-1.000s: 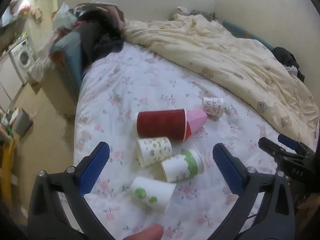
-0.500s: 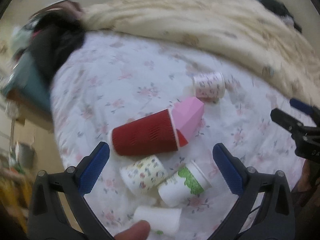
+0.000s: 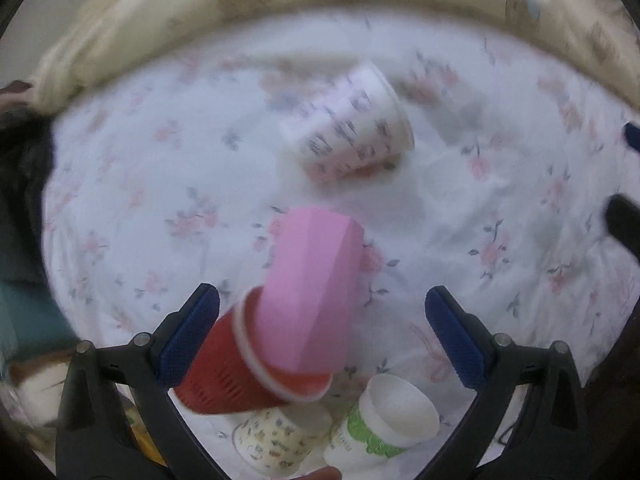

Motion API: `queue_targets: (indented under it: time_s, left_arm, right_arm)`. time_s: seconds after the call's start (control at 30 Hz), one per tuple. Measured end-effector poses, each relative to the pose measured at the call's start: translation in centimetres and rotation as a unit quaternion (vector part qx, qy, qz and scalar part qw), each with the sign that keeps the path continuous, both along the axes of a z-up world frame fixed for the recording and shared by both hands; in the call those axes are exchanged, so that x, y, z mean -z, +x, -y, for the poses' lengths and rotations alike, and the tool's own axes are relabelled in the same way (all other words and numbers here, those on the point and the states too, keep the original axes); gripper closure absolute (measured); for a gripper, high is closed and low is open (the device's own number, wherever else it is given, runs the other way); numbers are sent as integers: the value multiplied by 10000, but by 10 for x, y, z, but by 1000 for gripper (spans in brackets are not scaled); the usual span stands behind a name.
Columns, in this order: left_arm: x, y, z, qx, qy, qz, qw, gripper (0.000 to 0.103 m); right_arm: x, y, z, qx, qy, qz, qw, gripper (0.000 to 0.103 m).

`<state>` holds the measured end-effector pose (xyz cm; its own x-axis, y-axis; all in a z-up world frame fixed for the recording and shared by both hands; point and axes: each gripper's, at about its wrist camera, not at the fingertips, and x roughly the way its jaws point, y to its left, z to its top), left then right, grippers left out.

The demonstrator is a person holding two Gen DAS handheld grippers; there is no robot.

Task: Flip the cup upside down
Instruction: 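Close the left gripper on the pink hexagonal cup and lift it, then carry the pink cup with the left gripper and lower it onto the sheet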

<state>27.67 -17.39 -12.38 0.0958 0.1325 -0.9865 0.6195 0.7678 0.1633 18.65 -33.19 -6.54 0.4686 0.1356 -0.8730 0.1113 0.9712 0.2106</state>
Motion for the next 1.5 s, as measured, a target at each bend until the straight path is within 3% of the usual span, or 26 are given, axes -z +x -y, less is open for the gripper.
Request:
queue_targets:
  time_s: [0.1,0.3,0.4,0.47,0.5,0.67,0.9,1.13,1.23,1.5]
  left_arm:
    - [22,5,6,54,276,-335,9990,10]
    - [45,10,9,276,675,-239,9971,14]
    - [47,13,8,278,717,-134,9970,27]
    - [47,14,8,260,759,-48,9968,45]
    - [47,16,7,254,734,-37,9970,45]
    - [37,18,1,96,449,62,9989,46]
    - [-7,15,-9,-681,-416,203,9966,46]
    - [-47,-3,-32,-1548,-1144,339,9807,47]
    - [-59,-20,-35,-1674,-1284,417,9766,48]
    - [-104,-73,-67,-2331,-1765,558,9547,48]
  right_arm:
    - [2,0,4,42,14,-35,10000,0]
    - [7,2,7,66,107,-167,9998,0]
    - [8,2,5,31,84,-198,9998,0]
    - [8,2,5,34,120,-208,9997,0]
    - [8,2,5,43,109,-204,9997,0]
    - [7,2,3,-10,160,-177,9997,0]
    - [1,0,2,-31,183,-75,9998,0]
    - [-11,-10,1,-124,571,99,9982,0]
    - [-16,-16,-2,-224,602,161,9978,0]
    - [-34,-47,-7,-418,724,313,9960,0]
